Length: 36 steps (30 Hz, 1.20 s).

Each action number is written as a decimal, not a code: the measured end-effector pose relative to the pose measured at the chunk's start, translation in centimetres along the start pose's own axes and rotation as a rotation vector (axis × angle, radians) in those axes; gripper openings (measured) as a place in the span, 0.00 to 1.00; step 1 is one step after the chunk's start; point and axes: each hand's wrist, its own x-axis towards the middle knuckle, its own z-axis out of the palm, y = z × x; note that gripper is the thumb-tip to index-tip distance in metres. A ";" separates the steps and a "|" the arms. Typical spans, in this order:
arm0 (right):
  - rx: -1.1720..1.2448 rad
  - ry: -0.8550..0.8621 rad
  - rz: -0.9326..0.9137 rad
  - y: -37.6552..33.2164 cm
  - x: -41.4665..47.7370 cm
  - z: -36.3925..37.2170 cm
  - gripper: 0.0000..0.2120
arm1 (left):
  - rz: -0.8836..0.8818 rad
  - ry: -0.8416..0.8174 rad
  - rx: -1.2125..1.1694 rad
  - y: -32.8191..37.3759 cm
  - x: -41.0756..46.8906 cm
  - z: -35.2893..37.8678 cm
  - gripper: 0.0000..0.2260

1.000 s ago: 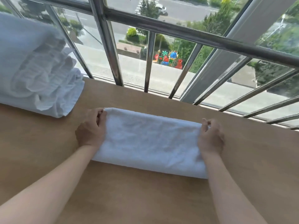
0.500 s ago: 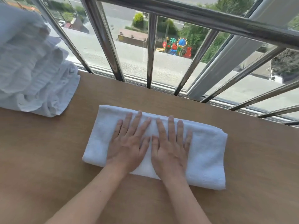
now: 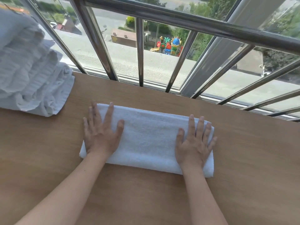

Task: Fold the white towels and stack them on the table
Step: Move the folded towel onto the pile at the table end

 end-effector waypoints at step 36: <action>0.747 0.375 -0.139 -34.9 -14.1 -20.6 0.13 | 0.300 0.198 -0.883 -16.5 4.4 -34.8 0.22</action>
